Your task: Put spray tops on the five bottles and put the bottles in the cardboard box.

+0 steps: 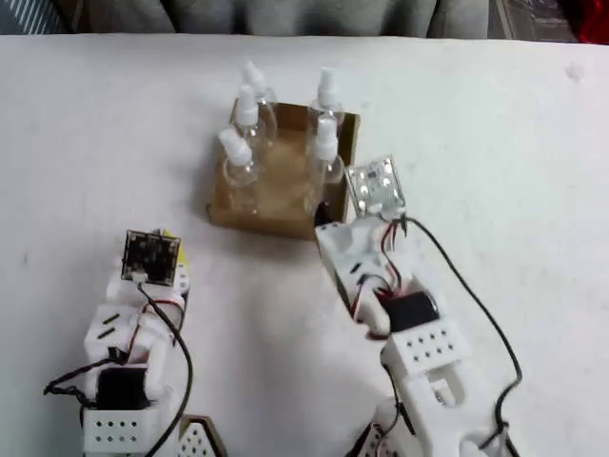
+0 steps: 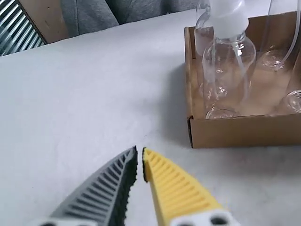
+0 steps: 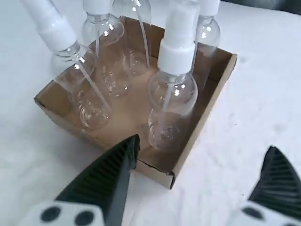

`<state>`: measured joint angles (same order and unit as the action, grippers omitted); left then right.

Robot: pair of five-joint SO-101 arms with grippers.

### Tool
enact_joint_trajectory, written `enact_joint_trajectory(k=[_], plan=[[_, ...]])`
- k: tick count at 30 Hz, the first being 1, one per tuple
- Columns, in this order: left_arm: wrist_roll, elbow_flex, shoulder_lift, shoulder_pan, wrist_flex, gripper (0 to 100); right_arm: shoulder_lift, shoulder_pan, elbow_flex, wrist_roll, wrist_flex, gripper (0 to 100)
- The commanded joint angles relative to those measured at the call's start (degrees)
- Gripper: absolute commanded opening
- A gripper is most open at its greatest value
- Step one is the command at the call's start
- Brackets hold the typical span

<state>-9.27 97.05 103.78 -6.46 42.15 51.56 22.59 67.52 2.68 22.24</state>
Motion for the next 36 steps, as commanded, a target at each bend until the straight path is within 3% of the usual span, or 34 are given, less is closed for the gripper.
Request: enact_joint_trajectory(k=[1, 16, 25, 31, 36], plan=[[-0.70, -0.09, 0.75, -0.57, -0.79, 3, 8.66, -3.03, 2.90, 0.53, 0.22, 34.1], [-0.70, -0.09, 0.66, -0.57, -0.70, 3, 35.03, -14.02, 5.54, 0.53, 26.33, 34.1], [-0.70, -0.09, 0.66, -0.66, -0.70, 2, 52.53, -16.22, 5.36, 0.62, 43.47, 34.1], [-0.70, -0.09, 0.66, -0.66, -0.62, 2, 51.47, -22.02, 6.15, 0.62, 45.23, 34.0], [-0.70, -0.09, 0.66, -0.66, -0.62, 2, 51.56, -22.73, 11.43, 0.62, 45.23, 30.4]])
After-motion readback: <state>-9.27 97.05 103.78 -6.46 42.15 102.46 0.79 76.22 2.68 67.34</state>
